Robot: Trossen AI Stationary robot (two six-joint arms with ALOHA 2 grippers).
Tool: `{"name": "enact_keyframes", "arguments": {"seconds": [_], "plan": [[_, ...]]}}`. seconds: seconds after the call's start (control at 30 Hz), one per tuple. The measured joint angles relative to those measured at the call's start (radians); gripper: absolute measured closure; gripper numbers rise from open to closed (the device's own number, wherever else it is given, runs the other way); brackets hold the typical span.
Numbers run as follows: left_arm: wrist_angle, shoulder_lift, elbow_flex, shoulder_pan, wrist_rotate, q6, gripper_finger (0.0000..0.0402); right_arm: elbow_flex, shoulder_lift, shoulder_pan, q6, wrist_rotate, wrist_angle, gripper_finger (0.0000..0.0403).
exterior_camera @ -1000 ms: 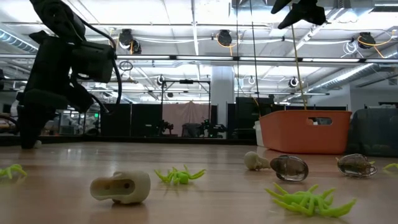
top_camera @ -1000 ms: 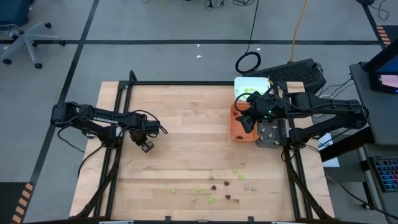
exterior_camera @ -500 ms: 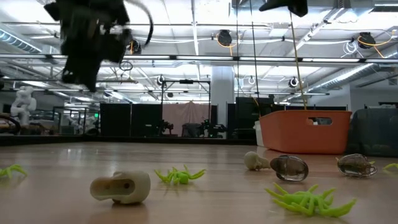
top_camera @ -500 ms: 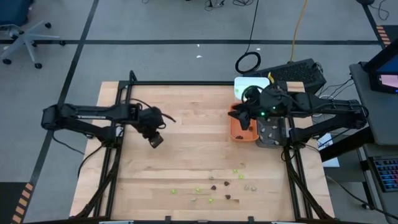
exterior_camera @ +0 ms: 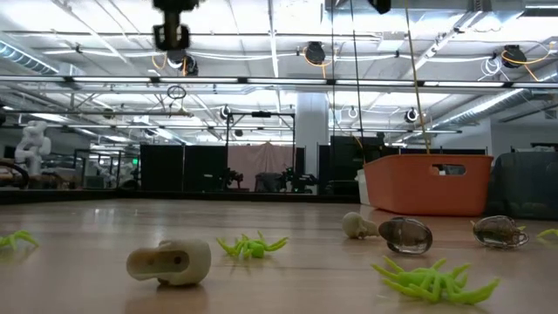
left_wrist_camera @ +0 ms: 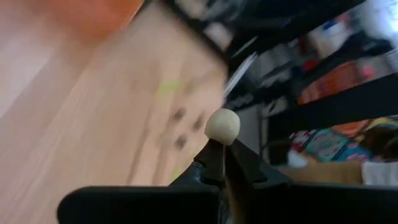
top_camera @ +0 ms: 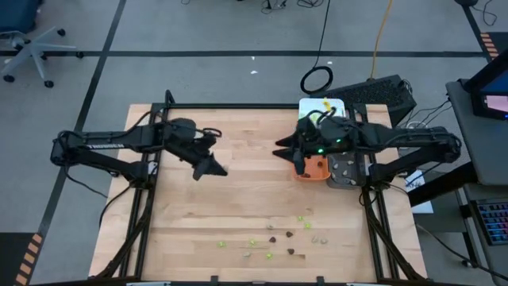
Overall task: Sort Halloween decoration
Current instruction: Put the white skull toy into the black bin
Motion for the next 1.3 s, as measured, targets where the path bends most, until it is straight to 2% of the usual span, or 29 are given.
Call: {"name": "enact_keyframes", "arguments": {"seconds": [0.13,0.23,0.33,0.6,0.77,1.07,1.3], "plan": [[0.191,0.006,0.001,-0.024,-0.058,0.009,0.0397,0.0,0.069,0.022,0.005,-0.065,0.079,0.0216],[0.26,0.019,0.001,-0.039,-0.093,0.028,0.04,0.0,0.111,0.035,0.009,-0.105,0.138,0.0216],[0.272,0.03,0.001,-0.057,-0.11,0.028,0.04,0.0,0.145,0.04,0.019,-0.147,0.195,0.0216],[0.326,0.089,0.0,-0.118,-0.138,0.029,0.0401,0.0,0.198,0.04,0.036,-0.153,0.318,0.0216],[0.398,0.123,0.0,-0.148,-0.182,0.03,0.0401,0.0,0.231,0.04,0.047,-0.228,0.424,0.0216],[0.424,0.132,0.0,-0.167,-0.221,0.037,0.0401,-0.001,0.243,0.04,0.056,-0.225,0.424,0.0217],[0.427,0.132,0.0,-0.167,-0.229,0.058,0.0401,0.0,0.268,0.041,0.06,-0.226,0.424,0.0249]]}}
